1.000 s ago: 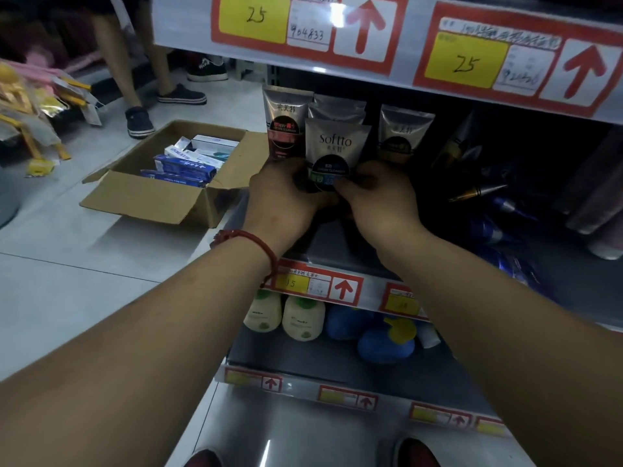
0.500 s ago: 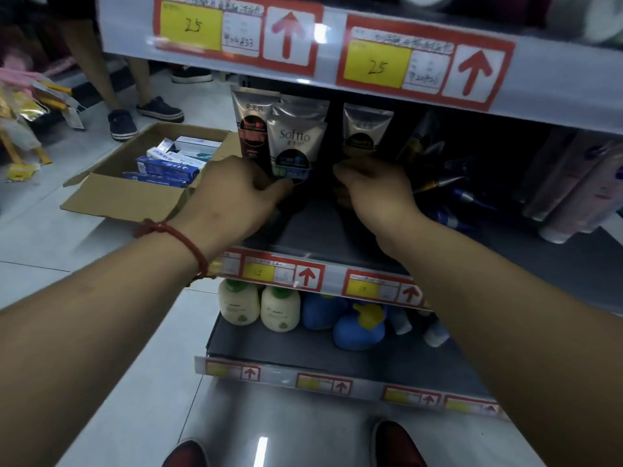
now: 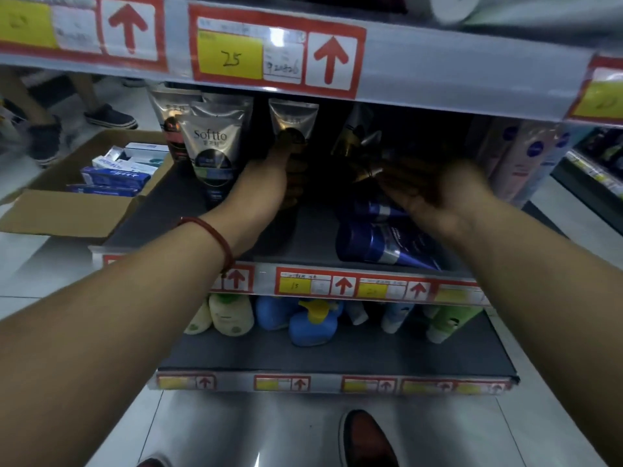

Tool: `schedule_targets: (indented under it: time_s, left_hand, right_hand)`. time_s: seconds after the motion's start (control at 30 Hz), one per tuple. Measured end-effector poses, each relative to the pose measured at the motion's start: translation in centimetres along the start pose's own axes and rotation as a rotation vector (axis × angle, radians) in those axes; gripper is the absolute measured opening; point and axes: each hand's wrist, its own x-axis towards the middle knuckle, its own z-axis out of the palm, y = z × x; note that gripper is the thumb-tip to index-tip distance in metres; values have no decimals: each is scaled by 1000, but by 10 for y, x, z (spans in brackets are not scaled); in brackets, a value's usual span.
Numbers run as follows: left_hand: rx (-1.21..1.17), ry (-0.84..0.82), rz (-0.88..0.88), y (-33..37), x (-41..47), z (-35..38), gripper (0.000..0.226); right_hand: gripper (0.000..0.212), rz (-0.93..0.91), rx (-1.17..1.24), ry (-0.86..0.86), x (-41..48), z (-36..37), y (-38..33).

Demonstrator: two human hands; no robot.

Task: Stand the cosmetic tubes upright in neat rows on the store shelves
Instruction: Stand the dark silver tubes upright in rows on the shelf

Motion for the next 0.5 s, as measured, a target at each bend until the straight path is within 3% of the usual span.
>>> schedule_targets:
  time_s: [0.13, 0.23, 0.33, 0.5]
  left_hand:
    - [62, 94, 13, -8, 16, 18, 56]
    - [73, 161, -23, -12, 26, 29, 80]
    - [50, 107, -10, -17, 33, 36, 50]
    - [210, 62, 80, -30, 40, 35, 7]
  right_hand:
    - [52, 69, 88, 13, 11, -12, -11]
    - [52, 128, 153, -8, 21, -14, -14]
    - [55, 210, 209, -86, 27, -12, -15]
    - [33, 265, 101, -130, 28, -1, -8]
